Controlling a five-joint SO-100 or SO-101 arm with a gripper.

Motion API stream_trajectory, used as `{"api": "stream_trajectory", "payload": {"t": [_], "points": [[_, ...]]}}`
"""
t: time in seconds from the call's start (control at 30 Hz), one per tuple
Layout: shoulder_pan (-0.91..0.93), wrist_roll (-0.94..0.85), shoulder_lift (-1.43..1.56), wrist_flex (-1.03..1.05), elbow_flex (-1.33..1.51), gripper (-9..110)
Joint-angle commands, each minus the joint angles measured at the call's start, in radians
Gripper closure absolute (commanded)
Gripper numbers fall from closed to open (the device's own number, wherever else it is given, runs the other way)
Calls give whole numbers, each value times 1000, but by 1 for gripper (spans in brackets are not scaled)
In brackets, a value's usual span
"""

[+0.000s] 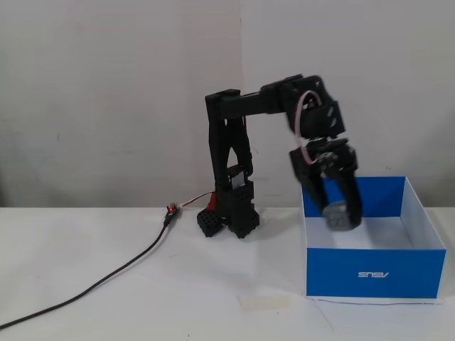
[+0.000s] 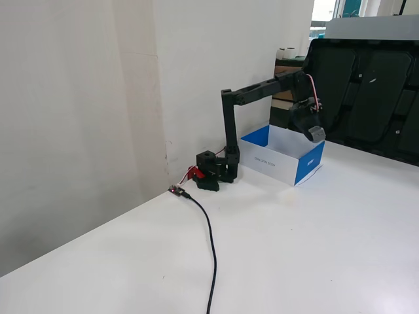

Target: Pick the gray block and keep it in the box.

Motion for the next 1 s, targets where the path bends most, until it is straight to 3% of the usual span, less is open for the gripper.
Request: {"api": "stream_trajectory", "payload": {"t": [0.0, 0.4, 0.53, 0.7, 0.97], "points": [[-137, 34, 106, 29, -64, 95], [-339, 98, 55, 18, 14, 93], [-357, 98, 28, 20, 51, 78], [-370, 86, 25, 21, 81, 74], [-298, 49, 110, 28, 97, 100]]}}
